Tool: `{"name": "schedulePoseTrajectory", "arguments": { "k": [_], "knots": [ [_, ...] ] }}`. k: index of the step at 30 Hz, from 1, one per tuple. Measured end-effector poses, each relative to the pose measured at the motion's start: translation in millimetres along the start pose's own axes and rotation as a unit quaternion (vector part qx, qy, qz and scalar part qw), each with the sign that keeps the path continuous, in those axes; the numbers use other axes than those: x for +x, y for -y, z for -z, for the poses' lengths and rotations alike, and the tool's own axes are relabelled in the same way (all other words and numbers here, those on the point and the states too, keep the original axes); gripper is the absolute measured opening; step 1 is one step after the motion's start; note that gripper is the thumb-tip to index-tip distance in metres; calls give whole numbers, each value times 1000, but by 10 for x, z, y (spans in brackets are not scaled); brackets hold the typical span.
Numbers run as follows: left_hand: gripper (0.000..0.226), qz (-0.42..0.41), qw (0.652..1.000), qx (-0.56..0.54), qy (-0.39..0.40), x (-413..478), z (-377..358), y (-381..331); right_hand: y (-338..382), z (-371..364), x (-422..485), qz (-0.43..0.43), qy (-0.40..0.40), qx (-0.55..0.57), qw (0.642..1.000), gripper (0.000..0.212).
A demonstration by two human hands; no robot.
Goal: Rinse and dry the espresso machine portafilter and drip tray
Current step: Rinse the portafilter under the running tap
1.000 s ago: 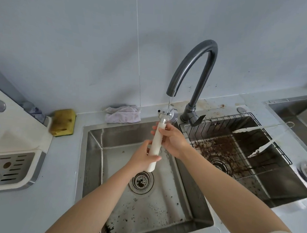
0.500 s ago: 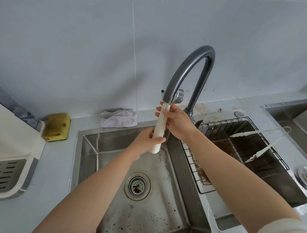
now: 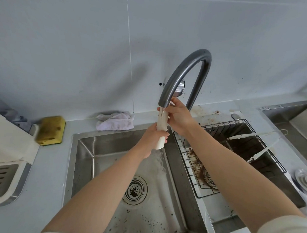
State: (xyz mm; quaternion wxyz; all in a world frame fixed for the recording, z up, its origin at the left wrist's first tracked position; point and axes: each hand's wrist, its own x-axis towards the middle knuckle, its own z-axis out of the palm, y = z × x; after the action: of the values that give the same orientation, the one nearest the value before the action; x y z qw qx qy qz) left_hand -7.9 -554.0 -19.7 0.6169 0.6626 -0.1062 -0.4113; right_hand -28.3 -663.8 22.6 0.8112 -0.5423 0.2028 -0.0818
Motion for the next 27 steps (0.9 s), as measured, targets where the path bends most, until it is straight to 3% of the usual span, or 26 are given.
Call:
{"name": "schedulePoseTrajectory", "arguments": {
  "k": [6,13,17,22,27],
  "knots": [
    [18,4,1000,-5,-4,-87,20,89,-140,-86,-12,-28,-5,27,999,21],
    [18,97,980,-98,144,-261,213,128,-228,-128,-77,-42,7,46,998,2],
    [26,110,969,-127,180,-328,303,169,-260,-186,-105,-54,14,21,998,5],
    [25,55,991,-90,88,-335,282,160,-280,-185,-99,-48,-47,-10,998,3],
    [29,39,996,74,31,-353,274,171,-341,-113,-104,-38,-82,-44,995,7]
  ]
}}
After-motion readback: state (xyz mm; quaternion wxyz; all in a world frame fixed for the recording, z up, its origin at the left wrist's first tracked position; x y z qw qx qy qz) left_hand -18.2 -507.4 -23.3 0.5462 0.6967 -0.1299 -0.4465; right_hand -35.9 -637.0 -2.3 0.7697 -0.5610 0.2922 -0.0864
